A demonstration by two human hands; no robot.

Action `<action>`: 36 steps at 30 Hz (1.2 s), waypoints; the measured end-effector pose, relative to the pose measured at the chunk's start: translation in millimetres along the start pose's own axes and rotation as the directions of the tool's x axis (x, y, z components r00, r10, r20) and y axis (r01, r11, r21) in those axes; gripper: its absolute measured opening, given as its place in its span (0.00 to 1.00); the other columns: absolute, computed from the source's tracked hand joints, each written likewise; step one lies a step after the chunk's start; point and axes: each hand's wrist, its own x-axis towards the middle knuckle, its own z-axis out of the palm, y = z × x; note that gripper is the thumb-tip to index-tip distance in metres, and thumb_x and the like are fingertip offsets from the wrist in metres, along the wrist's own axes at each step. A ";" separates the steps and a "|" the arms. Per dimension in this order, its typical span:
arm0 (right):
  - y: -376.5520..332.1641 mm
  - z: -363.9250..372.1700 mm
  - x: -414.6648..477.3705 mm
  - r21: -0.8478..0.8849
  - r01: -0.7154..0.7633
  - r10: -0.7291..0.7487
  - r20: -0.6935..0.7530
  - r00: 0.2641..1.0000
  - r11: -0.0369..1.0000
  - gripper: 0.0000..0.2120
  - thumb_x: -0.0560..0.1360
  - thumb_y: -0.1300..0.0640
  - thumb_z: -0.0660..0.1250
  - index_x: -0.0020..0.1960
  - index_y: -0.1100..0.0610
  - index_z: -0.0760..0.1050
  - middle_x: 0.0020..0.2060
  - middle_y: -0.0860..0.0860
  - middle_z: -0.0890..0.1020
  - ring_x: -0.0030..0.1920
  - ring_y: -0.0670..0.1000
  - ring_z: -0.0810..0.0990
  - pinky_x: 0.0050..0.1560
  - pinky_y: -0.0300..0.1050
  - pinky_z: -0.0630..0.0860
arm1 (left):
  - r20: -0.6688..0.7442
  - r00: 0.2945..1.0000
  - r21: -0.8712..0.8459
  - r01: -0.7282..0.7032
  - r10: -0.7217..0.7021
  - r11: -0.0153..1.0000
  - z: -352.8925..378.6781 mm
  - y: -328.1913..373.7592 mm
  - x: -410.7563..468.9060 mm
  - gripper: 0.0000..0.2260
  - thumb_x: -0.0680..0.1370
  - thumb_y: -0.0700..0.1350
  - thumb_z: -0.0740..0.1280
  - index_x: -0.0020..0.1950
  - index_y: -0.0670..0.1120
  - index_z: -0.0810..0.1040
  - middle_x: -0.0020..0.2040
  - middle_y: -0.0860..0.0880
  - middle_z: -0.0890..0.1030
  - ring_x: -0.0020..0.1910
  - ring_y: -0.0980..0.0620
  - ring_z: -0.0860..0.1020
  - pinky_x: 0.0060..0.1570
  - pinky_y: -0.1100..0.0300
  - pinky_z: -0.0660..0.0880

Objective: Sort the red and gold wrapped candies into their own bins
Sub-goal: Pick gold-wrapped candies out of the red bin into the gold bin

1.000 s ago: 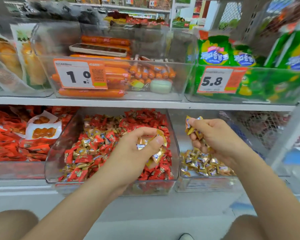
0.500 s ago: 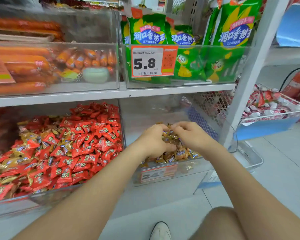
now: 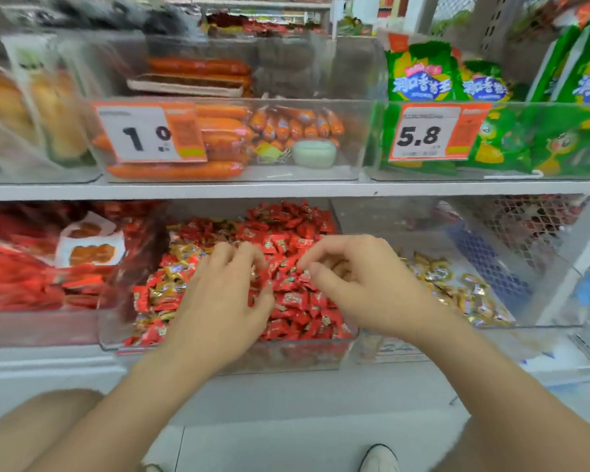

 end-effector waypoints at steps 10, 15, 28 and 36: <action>-35.3 101.7 47.5 -0.241 0.387 -0.306 0.311 0.900 0.890 0.18 0.77 0.47 0.75 0.65 0.48 0.80 0.56 0.47 0.83 0.58 0.48 0.79 0.63 0.46 0.75 | 0.281 0.885 0.193 0.328 -0.372 0.925 -44.2 -86.3 -29.7 0.17 0.72 0.59 0.66 0.56 0.52 0.71 0.51 0.49 0.72 0.57 0.42 0.76 0.56 0.46 0.77; -36.9 124.9 70.4 -0.346 0.469 -0.293 0.454 0.842 0.813 0.19 0.76 0.39 0.73 0.65 0.45 0.82 0.54 0.48 0.79 0.58 0.52 0.76 0.60 0.55 0.75 | 0.323 0.897 0.090 0.289 -0.302 0.953 -39.3 -105.4 -19.8 0.25 0.74 0.57 0.77 0.67 0.51 0.74 0.60 0.50 0.75 0.62 0.48 0.75 0.59 0.52 0.74; -19.9 102.8 83.9 -0.389 0.204 -0.191 0.071 0.979 0.899 0.15 0.82 0.41 0.66 0.53 0.50 0.85 0.42 0.46 0.81 0.47 0.51 0.79 0.53 0.51 0.75 | 0.113 0.985 0.156 0.110 -0.128 0.982 -30.1 -109.6 -7.2 0.08 0.77 0.44 0.70 0.55 0.53 0.80 0.53 0.52 0.80 0.54 0.49 0.79 0.47 0.56 0.73; -39.7 108.0 67.0 -0.245 0.241 -0.210 0.144 0.967 0.939 0.05 0.75 0.58 0.73 0.47 0.48 0.83 0.38 0.42 0.83 0.39 0.43 0.81 0.44 0.39 0.78 | 0.074 0.992 0.096 0.091 -0.099 0.991 -32.7 -104.9 -6.0 0.16 0.78 0.41 0.66 0.64 0.53 0.80 0.58 0.51 0.82 0.60 0.47 0.78 0.57 0.50 0.78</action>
